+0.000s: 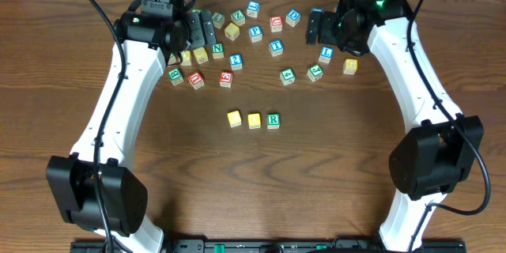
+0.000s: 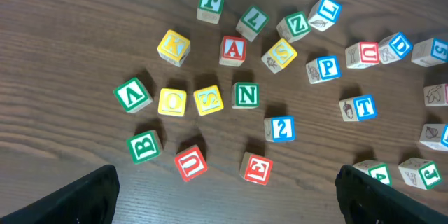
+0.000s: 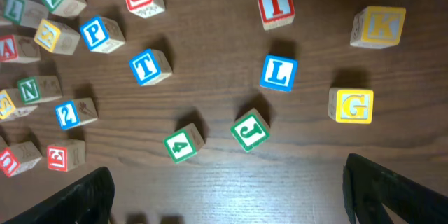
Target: Spell out CORL
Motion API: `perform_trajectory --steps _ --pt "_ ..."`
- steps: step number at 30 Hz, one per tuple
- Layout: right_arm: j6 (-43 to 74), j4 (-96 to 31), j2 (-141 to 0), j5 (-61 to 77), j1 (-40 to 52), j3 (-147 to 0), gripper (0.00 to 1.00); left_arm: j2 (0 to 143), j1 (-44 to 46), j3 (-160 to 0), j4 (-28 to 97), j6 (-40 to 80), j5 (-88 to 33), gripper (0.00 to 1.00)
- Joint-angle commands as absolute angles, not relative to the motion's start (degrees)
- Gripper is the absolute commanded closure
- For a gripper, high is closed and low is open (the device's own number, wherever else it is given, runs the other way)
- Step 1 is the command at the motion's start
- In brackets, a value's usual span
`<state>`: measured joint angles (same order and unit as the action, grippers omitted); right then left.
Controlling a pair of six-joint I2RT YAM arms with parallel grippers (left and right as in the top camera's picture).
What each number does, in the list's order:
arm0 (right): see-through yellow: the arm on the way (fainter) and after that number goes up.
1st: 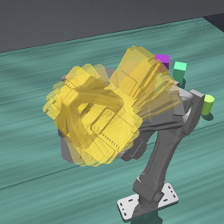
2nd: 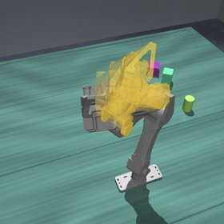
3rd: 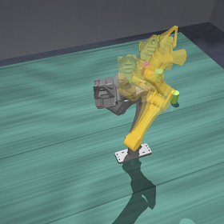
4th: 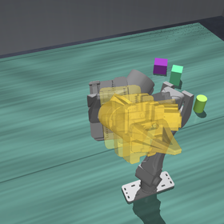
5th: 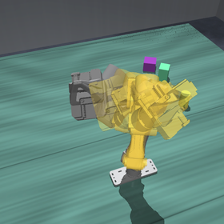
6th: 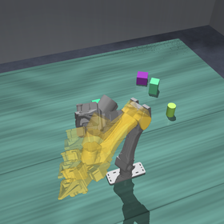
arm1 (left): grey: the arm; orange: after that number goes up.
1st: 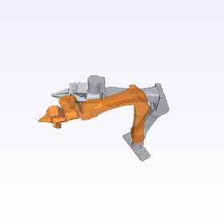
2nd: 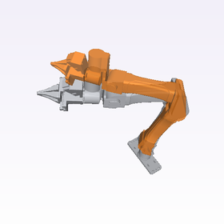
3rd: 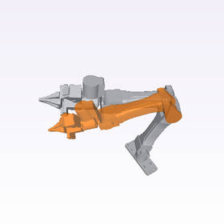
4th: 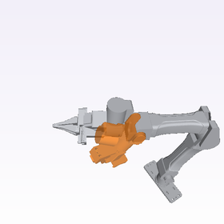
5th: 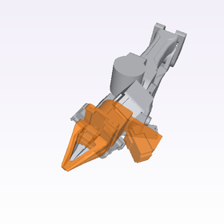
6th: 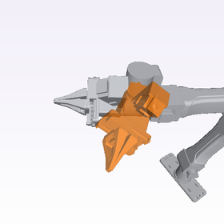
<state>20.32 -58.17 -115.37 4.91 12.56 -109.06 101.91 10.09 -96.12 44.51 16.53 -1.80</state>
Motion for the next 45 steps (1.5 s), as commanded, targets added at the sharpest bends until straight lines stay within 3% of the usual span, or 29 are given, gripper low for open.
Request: perform_trajectory --steps 1,45 --pt "19.9 -59.3 -115.4 4.7 12.5 -110.1 0.01 102.8 10.1 -95.8 44.1 16.5 -2.1 0.03" --pt "19.9 -58.7 -115.5 4.6 14.8 -110.1 0.03 104.5 11.4 -95.8 43.1 15.1 -2.2 0.03"
